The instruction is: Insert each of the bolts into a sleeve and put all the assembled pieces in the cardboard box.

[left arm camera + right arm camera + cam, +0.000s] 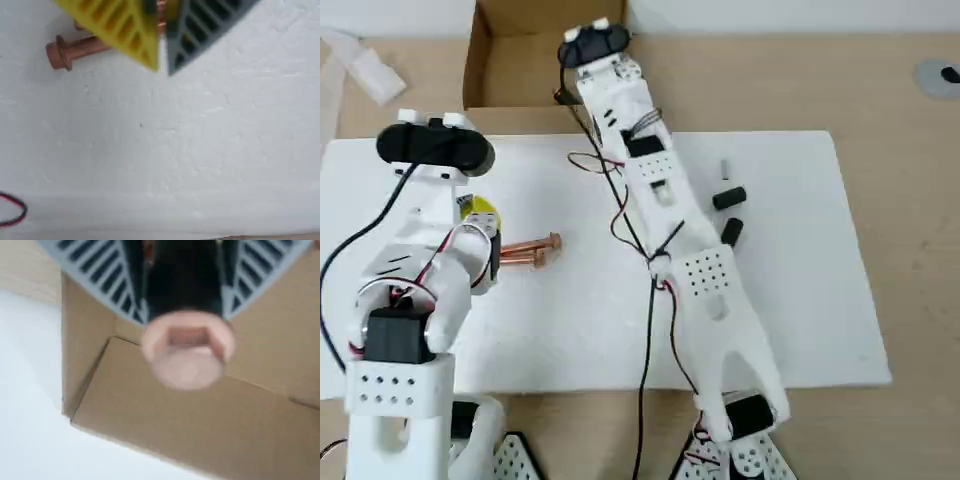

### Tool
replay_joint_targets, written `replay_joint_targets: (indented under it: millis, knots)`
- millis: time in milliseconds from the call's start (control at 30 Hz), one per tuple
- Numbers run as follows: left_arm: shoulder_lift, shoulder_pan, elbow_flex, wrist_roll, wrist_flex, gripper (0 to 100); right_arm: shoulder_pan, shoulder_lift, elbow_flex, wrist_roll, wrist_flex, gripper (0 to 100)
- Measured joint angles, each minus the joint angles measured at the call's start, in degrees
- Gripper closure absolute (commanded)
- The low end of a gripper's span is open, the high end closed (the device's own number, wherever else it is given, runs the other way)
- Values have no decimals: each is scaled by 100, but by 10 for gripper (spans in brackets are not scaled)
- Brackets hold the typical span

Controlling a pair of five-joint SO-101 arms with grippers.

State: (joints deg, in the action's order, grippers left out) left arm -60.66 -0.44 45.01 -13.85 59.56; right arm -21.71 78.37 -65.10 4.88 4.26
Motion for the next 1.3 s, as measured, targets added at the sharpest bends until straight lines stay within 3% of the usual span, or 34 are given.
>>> replay_joint_targets:
  millis: [167, 333, 533, 767, 933, 1300]
  knots:
    - [-9, 0, 237, 0, 0, 985, 0, 1187, -1565, 193, -9, 750]
    - [-9, 0, 466, 0, 0, 926, 0, 1732, -2620, -79, 747, 717]
    - [-9, 0, 510, 202, 0, 891, 9, 1662, -2804, -536, 1600, 719]
    - [-9, 0, 615, 378, -97, 896, 9, 809, -2787, -1169, 3341, 720]
    - [264, 0, 615, 387, -97, 978, 9, -193, -2787, -1266, 5055, 720]
    - [2532, -501, -264, 651, 211, 989, 545, -2347, -2796, -1266, 8053, 720]
